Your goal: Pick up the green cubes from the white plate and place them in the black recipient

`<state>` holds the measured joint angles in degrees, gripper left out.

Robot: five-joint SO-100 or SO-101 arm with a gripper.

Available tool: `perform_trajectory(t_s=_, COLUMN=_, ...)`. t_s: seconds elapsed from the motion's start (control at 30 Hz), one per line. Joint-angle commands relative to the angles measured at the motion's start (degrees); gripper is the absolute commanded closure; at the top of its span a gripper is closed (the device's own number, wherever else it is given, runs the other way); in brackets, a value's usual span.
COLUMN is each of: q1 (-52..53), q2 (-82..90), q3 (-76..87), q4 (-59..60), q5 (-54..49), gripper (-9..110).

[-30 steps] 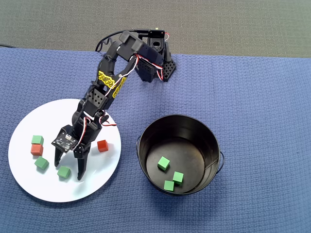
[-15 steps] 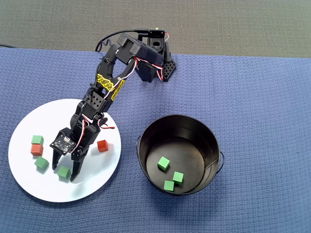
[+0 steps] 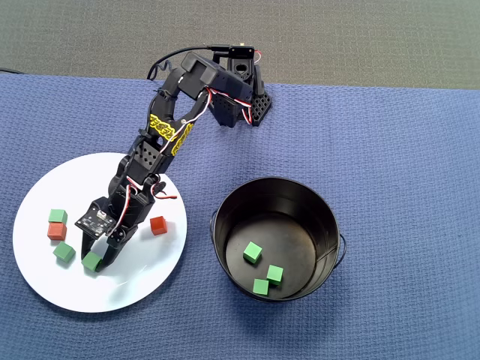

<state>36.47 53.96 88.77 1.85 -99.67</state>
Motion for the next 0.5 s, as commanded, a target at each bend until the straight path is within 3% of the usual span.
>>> perform_trajectory(t_s=0.0, q1=0.00, q2=8.17, q3=-5.54, q4=9.32, q5=3.87, gripper=101)
perform_trajectory(t_s=0.33, q1=-3.78, q2=33.05, q3=-5.80, q4=29.62, q5=10.72, gripper=101)
perform_trajectory(t_s=0.47, q1=-8.61, q2=46.14, q3=-0.79, q4=34.89, q5=25.40, gripper=101)
